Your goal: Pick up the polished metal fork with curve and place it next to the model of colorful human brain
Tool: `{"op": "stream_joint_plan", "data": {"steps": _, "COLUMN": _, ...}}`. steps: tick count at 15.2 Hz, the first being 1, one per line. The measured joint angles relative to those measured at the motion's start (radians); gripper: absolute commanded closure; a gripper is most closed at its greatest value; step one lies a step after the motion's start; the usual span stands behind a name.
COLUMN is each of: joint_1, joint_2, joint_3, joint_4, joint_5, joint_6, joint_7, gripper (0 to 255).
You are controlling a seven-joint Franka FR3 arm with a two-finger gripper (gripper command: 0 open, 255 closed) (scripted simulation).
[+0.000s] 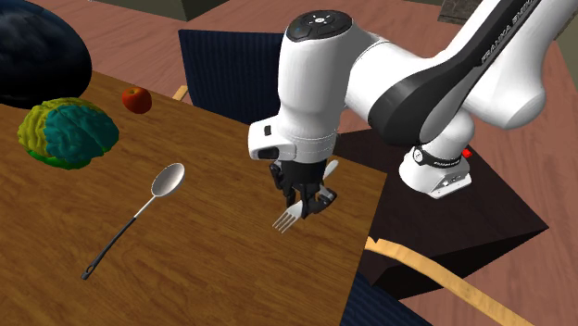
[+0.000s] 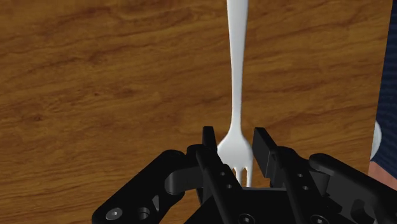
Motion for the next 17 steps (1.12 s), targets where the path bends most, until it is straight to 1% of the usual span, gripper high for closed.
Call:
{"op": "stream_joint_plan", "data": {"steps": 7, "joint_1": -0.001, "joint_2": -0.05, "joint_3": -0.001, "joint_4": 0.047, "joint_5": -0.002, "joint_6": -0.096, "joint_7": 0.004, "gripper": 255}}
{"op": "stream_joint_plan", "data": {"steps": 17, "joint_1": -0.002, "joint_2": -0.106, "joint_3": -0.003, "joint_4": 0.14, "joint_5": -0.005, "joint_6": -0.246, "joint_7": 0.009, "gripper": 255}}
